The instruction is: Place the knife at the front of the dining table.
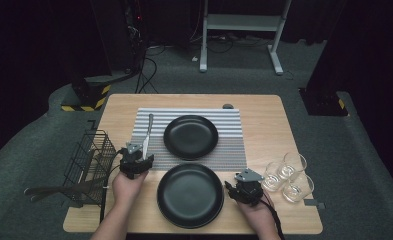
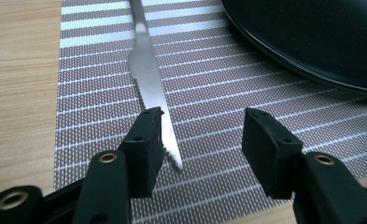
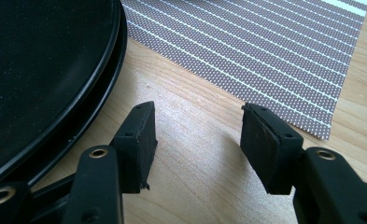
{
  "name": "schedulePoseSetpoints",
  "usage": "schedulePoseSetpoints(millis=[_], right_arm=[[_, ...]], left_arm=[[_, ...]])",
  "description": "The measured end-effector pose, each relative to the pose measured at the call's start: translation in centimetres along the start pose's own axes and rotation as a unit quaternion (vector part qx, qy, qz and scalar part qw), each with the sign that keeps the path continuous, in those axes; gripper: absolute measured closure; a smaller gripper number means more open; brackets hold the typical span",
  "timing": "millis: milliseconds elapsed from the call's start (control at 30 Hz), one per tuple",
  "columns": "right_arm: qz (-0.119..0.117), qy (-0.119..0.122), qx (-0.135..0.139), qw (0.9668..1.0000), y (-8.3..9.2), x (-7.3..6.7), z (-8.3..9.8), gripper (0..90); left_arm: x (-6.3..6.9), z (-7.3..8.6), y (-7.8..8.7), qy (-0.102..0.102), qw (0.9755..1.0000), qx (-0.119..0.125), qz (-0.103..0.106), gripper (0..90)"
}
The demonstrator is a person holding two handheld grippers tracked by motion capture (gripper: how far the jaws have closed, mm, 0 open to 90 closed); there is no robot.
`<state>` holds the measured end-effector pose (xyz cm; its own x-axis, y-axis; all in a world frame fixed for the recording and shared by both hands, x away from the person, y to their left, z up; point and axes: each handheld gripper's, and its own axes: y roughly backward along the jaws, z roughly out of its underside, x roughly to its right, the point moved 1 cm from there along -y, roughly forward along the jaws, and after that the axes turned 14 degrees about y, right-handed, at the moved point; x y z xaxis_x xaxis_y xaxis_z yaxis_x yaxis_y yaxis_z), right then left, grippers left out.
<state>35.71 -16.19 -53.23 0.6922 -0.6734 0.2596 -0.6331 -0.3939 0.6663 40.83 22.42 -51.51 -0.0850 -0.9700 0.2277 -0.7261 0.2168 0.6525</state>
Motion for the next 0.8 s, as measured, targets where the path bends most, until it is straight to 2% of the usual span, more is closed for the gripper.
schedulePoseSetpoints(millis=[67, 200, 300, 600, 800], right_arm=[[-0.001, -0.002, 0.0, 1.0, 0.0, 0.0, 0.0, 45.2], [-0.002, -0.009, -0.002, 1.0, 0.0, 0.1, 0.0, 44.9], [-0.001, -0.012, -0.002, 0.9999, -0.1, 0.2, 0.0, 44.7], [0.005, -0.013, -0.004, 0.9999, -0.1, 0.1, 0.0, 44.7], [0.004, -0.014, -0.004, 0.9999, -0.1, 0.2, -0.1, 44.7]], left_arm=[[0.0, 0.1, 0.4, -0.007, 0.9999, 0.009, 0.002, 47.7], [-0.1, 0.3, 1.2, -0.002, 0.9995, 0.024, 0.02, 47.5], [-0.1, 0.7, 1.7, -0.008, 0.999, 0.033, 0.03, 47.2], [0.3, 2.1, 2.0, -0.023, 0.9972, 0.023, 0.068, 46.9], [0.5, 2.2, 2.4, -0.044, 0.9956, 0.033, 0.076, 45.8]])
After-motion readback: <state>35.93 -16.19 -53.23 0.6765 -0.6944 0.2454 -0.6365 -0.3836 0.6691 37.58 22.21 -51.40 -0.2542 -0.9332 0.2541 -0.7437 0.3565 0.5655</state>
